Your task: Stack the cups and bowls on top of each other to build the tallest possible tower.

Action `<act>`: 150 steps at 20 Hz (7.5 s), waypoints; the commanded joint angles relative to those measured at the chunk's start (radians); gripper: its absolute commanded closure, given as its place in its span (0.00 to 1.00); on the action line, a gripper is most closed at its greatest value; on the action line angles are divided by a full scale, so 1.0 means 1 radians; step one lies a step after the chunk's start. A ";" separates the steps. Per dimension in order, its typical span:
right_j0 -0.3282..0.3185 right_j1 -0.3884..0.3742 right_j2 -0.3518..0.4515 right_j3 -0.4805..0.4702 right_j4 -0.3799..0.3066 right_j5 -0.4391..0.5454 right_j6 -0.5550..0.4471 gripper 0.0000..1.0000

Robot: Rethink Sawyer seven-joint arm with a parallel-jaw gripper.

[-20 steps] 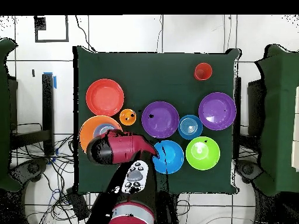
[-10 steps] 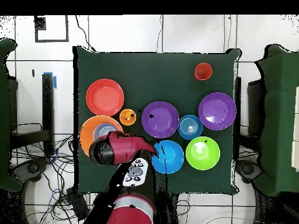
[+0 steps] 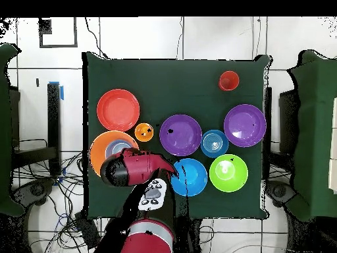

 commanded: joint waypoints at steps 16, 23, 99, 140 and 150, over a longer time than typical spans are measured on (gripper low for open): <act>-0.026 0.011 0.112 0.003 -0.063 0.018 0.019 0.00; -0.025 0.010 0.113 0.007 -0.059 0.022 0.023 0.00; -0.148 -0.169 0.194 0.089 -0.183 0.137 0.013 1.00; -0.065 -0.178 0.135 0.184 -0.182 0.054 0.081 0.00; -0.066 -0.174 0.133 0.179 -0.183 0.056 0.077 0.00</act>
